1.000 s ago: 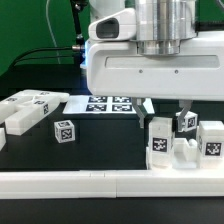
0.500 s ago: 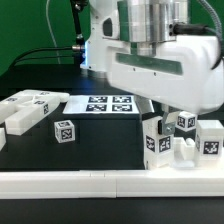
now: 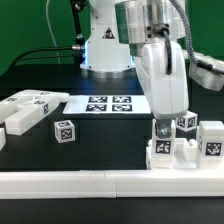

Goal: Assemble chair

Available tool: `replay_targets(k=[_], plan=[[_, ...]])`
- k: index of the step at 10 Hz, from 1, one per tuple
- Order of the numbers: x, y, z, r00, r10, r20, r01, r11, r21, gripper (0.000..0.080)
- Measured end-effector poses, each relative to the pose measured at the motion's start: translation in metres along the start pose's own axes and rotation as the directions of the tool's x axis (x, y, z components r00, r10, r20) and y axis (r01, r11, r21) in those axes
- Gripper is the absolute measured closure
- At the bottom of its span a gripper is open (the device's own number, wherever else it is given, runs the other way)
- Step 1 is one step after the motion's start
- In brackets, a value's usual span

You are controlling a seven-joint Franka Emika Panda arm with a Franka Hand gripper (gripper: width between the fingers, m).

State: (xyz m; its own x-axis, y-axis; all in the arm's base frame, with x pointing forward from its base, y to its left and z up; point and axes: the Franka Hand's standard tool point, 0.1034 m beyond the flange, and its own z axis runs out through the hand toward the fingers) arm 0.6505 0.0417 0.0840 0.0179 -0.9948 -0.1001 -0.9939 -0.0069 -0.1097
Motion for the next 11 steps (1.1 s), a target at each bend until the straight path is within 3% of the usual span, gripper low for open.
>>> replay_targets(k=[1, 2, 3, 7, 8, 9, 10, 11], plan=[[0.001, 0.002, 0.001, 0.990, -0.142, 0.003, 0.142, 0.990, -0.013, 0.0242], [0.001, 0.001, -0.001, 0.953, -0.303, 0.005, 0.303, 0.953, -0.010, 0.0242], [0.000, -0.002, -0.003, 0.877, -0.481, 0.010, 0.481, 0.877, -0.005, 0.0167], [0.002, -0.001, -0.002, 0.754, -0.657, 0.008, 0.657, 0.754, -0.005, 0.0150], [0.003, -0.002, -0.002, 0.626, -0.780, -0.014, 0.780, 0.626, -0.017, 0.0150], [-0.001, -0.004, 0.000, 0.430, -0.902, -0.047, 0.901, 0.431, -0.036, 0.0150], [-0.009, -0.001, 0.005, 0.306, -0.950, -0.055, 0.950, 0.308, -0.043, 0.0150], [-0.012, -0.004, 0.004, 0.273, -0.959, -0.072, 0.960, 0.277, -0.050, 0.0150]])
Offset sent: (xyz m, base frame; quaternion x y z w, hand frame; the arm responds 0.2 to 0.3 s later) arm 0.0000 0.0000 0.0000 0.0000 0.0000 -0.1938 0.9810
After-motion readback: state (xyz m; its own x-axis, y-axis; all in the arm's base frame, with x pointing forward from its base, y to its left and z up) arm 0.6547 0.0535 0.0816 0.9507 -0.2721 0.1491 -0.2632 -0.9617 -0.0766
